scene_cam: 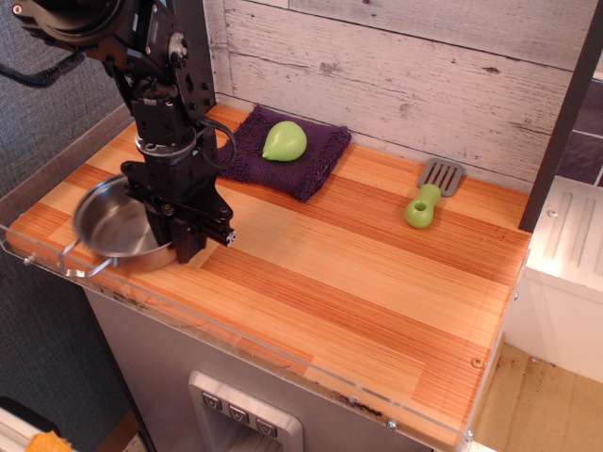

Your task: Move pan to front right table corner

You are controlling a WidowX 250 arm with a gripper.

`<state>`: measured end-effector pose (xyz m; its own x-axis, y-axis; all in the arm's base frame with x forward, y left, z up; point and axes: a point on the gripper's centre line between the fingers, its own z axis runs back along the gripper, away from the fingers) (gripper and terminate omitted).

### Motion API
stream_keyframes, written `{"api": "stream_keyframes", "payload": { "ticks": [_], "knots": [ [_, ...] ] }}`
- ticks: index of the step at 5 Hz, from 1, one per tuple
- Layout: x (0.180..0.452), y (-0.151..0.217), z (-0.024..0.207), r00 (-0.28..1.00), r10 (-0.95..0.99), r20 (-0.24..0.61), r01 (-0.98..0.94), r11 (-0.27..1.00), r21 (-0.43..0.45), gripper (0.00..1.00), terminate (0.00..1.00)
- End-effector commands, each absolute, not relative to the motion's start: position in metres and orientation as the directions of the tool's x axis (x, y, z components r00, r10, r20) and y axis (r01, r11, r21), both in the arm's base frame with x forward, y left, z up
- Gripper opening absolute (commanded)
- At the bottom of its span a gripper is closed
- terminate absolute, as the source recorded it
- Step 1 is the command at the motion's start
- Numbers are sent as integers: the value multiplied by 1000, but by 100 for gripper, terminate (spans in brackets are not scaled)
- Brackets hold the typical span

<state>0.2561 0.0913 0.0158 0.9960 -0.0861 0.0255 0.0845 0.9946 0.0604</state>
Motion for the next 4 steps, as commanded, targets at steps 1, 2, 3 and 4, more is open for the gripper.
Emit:
{"api": "stream_keyframes", "payload": {
  "ticks": [1, 2, 3, 4],
  "knots": [
    [256, 98, 39, 989, -133, 65, 129, 990, 52, 0, 0],
    [255, 78, 89, 982, -132, 136, 120, 988, 92, 0, 0],
    [249, 33, 139, 962, -152, 225, 135, 987, 90, 0, 0],
    [243, -14, 153, 953, -200, 227, 194, 980, 47, 0, 0]
  ]
}}
